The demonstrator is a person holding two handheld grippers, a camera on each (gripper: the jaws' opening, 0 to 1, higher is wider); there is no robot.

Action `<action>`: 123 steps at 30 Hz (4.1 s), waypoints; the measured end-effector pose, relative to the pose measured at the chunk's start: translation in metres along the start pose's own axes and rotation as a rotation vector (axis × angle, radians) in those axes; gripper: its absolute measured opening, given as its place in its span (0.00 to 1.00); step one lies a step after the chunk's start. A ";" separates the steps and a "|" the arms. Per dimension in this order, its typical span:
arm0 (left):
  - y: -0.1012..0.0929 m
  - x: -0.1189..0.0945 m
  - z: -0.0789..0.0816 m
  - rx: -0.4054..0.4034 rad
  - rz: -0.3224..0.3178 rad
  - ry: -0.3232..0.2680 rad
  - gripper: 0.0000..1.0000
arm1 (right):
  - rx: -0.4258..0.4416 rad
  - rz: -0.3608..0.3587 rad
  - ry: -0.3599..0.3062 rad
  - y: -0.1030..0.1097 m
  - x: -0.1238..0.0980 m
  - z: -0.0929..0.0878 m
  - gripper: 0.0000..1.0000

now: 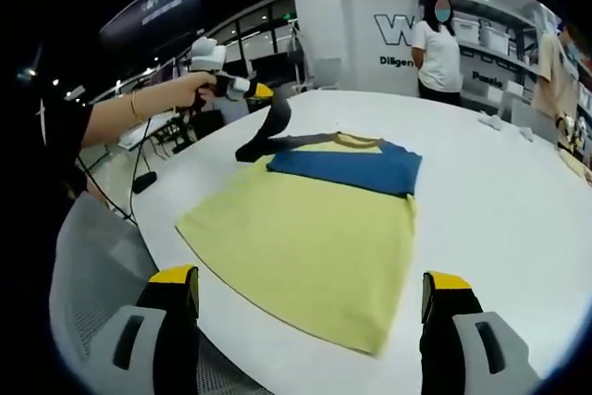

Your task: Fold the garment on the visible template until the final outline fits inside the template.

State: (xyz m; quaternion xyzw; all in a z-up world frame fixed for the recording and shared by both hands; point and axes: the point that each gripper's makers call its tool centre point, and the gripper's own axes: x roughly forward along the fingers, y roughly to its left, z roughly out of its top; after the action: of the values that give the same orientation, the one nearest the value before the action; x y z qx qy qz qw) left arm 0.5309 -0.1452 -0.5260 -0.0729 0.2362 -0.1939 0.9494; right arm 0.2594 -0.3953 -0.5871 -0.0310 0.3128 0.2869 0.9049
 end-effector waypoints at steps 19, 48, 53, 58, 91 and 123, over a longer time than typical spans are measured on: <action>-0.067 0.036 0.001 0.031 -0.078 0.010 0.00 | -0.005 0.013 -0.012 -0.001 0.009 0.004 0.99; -0.161 0.058 -0.016 0.158 -0.244 0.015 0.00 | 0.013 -0.001 0.017 -0.004 0.011 -0.013 0.99; -0.175 0.058 -0.025 0.184 -0.276 0.030 0.00 | 0.015 -0.001 0.026 -0.003 0.012 -0.016 0.99; -0.183 0.058 -0.037 0.215 -0.290 0.052 0.00 | 0.017 -0.002 0.024 -0.003 0.012 -0.016 0.99; -0.202 0.085 -0.108 0.223 -0.312 0.163 0.01 | 0.061 -0.010 0.013 -0.006 0.013 -0.021 0.99; -0.126 0.053 -0.066 0.218 -0.194 0.033 0.99 | 0.162 -0.021 -0.086 -0.015 0.022 0.005 0.99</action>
State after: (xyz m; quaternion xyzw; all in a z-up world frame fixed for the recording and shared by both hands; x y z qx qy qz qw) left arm 0.5006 -0.2851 -0.5774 0.0113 0.2211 -0.3104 0.9245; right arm 0.2845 -0.3959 -0.5972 0.0516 0.2956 0.2522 0.9200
